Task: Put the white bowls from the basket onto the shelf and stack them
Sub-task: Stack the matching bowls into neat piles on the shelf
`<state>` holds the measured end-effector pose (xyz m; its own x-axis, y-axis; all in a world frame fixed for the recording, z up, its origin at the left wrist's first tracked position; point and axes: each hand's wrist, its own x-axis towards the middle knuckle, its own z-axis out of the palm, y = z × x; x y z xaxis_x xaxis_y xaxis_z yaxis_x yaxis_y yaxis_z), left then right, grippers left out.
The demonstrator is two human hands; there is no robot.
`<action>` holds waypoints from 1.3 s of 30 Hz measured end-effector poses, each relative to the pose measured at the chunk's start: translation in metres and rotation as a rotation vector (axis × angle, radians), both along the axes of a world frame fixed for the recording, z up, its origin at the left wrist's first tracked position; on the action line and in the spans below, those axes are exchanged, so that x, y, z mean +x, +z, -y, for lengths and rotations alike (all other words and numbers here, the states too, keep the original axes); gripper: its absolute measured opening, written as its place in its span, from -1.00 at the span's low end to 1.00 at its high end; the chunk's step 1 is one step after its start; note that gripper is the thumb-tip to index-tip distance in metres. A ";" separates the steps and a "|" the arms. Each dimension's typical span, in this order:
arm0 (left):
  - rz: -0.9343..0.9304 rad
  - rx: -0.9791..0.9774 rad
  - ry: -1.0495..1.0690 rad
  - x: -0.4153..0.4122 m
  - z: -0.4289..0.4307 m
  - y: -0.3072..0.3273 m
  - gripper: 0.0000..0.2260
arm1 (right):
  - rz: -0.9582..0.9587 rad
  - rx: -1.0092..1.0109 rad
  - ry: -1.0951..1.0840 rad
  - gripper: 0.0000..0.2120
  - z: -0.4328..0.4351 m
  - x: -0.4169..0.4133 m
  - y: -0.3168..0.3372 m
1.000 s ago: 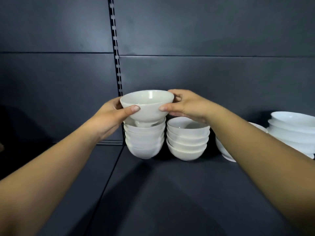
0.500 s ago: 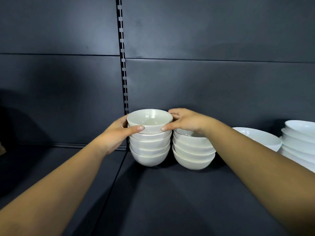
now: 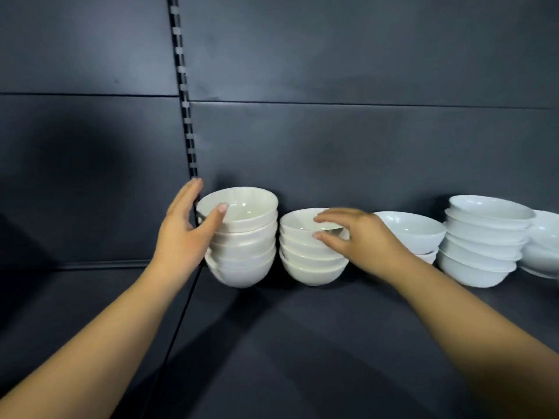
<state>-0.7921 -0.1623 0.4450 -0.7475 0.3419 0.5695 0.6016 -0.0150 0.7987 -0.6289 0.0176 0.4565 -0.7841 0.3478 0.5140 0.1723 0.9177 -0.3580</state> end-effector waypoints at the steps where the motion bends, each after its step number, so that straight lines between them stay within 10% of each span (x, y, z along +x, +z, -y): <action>1: -0.054 0.039 -0.033 0.011 -0.003 0.001 -0.62 | 0.021 0.020 -0.022 -0.67 -0.001 0.008 -0.005; 5: -0.227 -0.061 -0.346 0.069 -0.033 -0.012 -0.82 | 0.007 0.012 -0.183 -0.66 -0.017 0.057 -0.021; 10: -0.346 -0.328 -0.601 0.135 -0.081 -0.042 -0.61 | 0.064 -0.094 -0.399 -0.73 -0.035 0.143 -0.030; 20: -0.543 -0.564 -0.669 0.281 -0.206 -0.052 -0.83 | 0.111 -0.189 -0.842 -0.72 -0.140 0.349 -0.061; 33: -0.544 -0.536 -0.437 0.389 -0.354 -0.064 -0.61 | 0.057 -0.296 -0.702 -0.38 -0.284 0.432 -0.072; 39: -0.773 -0.504 -0.553 0.415 -0.381 -0.058 -0.54 | 0.131 -0.207 -0.563 -0.66 -0.312 0.435 -0.069</action>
